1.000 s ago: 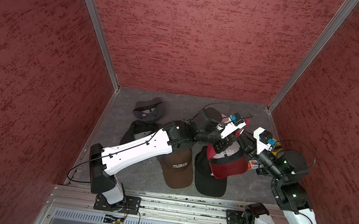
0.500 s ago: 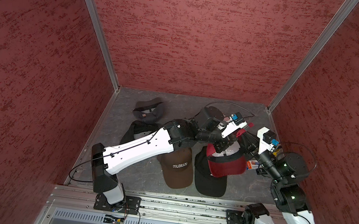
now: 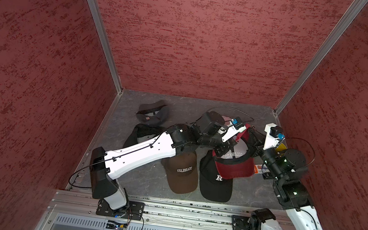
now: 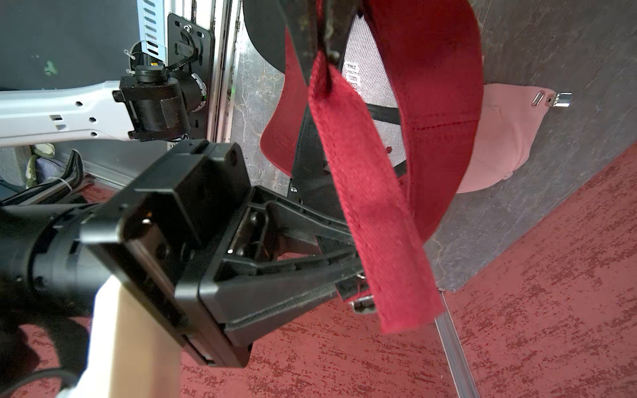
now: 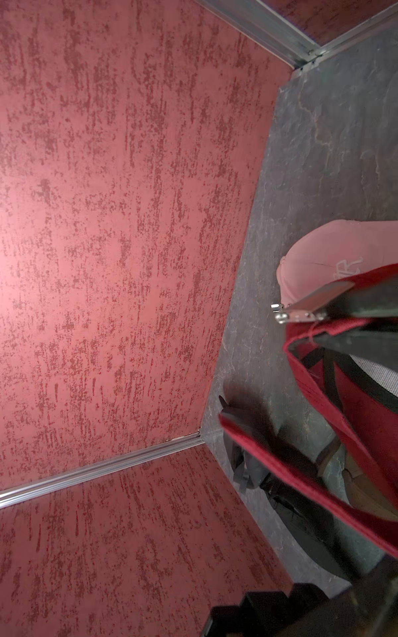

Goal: Open the adjustable buckle of the baseball cap
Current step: Pull the adjustable strap on the baseball cap.

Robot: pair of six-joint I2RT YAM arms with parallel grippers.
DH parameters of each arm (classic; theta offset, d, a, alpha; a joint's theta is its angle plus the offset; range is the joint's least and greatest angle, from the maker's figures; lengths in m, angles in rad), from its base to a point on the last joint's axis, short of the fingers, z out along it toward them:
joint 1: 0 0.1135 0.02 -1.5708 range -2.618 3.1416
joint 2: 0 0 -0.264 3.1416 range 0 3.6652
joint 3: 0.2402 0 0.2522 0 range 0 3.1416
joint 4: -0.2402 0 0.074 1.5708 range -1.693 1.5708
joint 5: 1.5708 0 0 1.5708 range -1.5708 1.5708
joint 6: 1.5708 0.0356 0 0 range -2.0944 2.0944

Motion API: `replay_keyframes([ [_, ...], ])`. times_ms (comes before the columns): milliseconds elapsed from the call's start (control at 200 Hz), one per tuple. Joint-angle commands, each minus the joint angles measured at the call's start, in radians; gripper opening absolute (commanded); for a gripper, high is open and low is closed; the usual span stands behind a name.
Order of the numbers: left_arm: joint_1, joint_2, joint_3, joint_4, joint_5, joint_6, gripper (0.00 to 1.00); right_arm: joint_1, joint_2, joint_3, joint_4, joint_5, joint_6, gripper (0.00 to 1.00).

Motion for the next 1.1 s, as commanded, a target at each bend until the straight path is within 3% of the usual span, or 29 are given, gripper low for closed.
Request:
replay_keyframes([
  [0, 0.019, -0.049, -0.031, 0.059, -0.007, -0.020, 0.00, -0.002, -0.001, 0.045, 0.049, 0.028, 0.063, 0.00],
  [35, 0.025, -0.054, -0.041, 0.074, -0.012, -0.029, 0.01, -0.003, 0.000, 0.046, 0.058, 0.024, 0.078, 0.00],
  [180, 0.041, -0.043, -0.036, 0.138, -0.072, -0.049, 0.42, -0.002, 0.025, 0.065, 0.066, 0.049, 0.127, 0.00],
  [276, 0.043, -0.038, -0.035, 0.190, -0.136, -0.066, 0.53, -0.003, 0.047, 0.097, 0.053, 0.084, 0.169, 0.00],
  [431, 0.013, -0.071, -0.090, 0.308, -0.274, -0.066, 0.59, -0.003, 0.070, 0.152, 0.035, 0.162, 0.263, 0.00],
  [661, -0.145, -0.082, -0.185, 0.503, -0.453, 0.088, 0.66, -0.003, 0.109, 0.207, 0.027, 0.245, 0.358, 0.00],
  [1097, -0.235, 0.070, -0.262, 0.744, -0.428, 0.029, 0.74, -0.003, 0.162, 0.293, 0.017, 0.278, 0.466, 0.00],
])
